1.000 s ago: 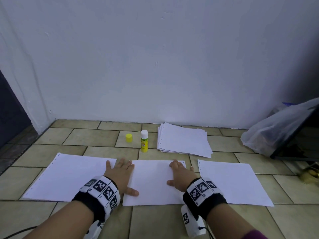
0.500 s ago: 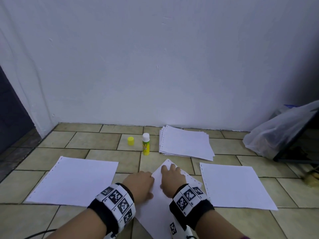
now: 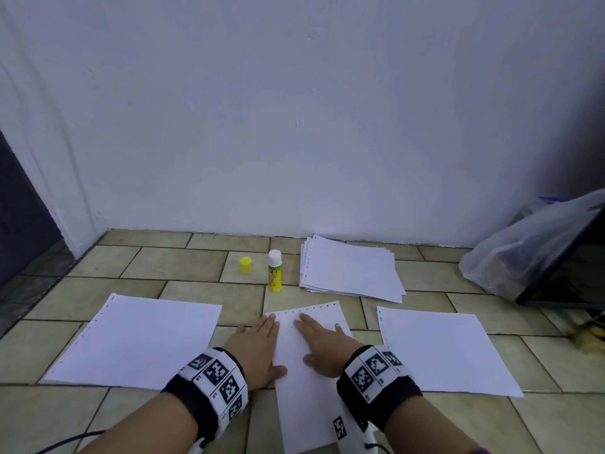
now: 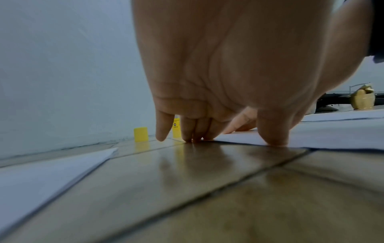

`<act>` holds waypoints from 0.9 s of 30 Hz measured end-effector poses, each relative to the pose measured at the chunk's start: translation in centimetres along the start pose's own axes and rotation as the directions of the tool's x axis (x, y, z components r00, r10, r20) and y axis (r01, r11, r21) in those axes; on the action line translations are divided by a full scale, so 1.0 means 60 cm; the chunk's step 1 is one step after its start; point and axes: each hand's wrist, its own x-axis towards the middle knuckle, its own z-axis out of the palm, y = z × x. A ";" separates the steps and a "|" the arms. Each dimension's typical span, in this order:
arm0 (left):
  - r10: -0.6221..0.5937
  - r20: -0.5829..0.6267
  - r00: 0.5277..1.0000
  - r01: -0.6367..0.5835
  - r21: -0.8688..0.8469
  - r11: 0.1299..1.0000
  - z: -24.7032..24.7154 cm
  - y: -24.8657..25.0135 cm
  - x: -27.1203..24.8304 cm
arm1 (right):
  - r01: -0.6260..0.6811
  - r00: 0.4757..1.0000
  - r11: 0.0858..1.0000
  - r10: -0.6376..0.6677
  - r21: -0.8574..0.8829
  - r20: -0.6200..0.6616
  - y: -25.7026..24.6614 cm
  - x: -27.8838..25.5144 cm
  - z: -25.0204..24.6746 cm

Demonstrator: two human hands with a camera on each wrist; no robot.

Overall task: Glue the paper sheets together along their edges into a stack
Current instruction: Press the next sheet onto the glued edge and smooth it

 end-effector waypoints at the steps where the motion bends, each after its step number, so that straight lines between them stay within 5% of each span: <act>1: -0.002 0.006 1.000 0.002 0.008 1.000 -0.001 0.000 0.000 | -0.033 0.999 0.999 0.032 0.026 0.008 0.012 -0.003 -0.002; 9: 0.002 -0.017 1.000 -0.001 0.049 0.999 -0.006 0.001 0.000 | -0.152 0.988 0.988 0.152 0.039 0.010 0.058 -0.021 -0.017; 14: -0.017 -0.111 0.994 0.027 0.087 0.996 -0.028 0.004 -0.012 | -0.196 0.978 0.967 0.182 -0.160 -0.099 0.029 -0.022 -0.019; 19: 0.017 -0.133 0.991 0.003 0.145 0.989 -0.036 -0.013 -0.018 | -0.077 0.995 0.987 0.067 -0.139 -0.075 0.001 -0.014 -0.007; 22: 0.064 -0.151 0.986 -0.061 0.025 0.998 -0.020 -0.032 -0.011 | 0.025 0.992 0.993 -0.039 -0.113 -0.122 -0.006 -0.006 0.001; 27: 0.015 0.025 1.000 -0.015 -0.019 1.000 0.009 -0.038 -0.001 | 0.056 0.994 0.996 -0.063 -0.069 -0.094 0.006 -0.003 0.000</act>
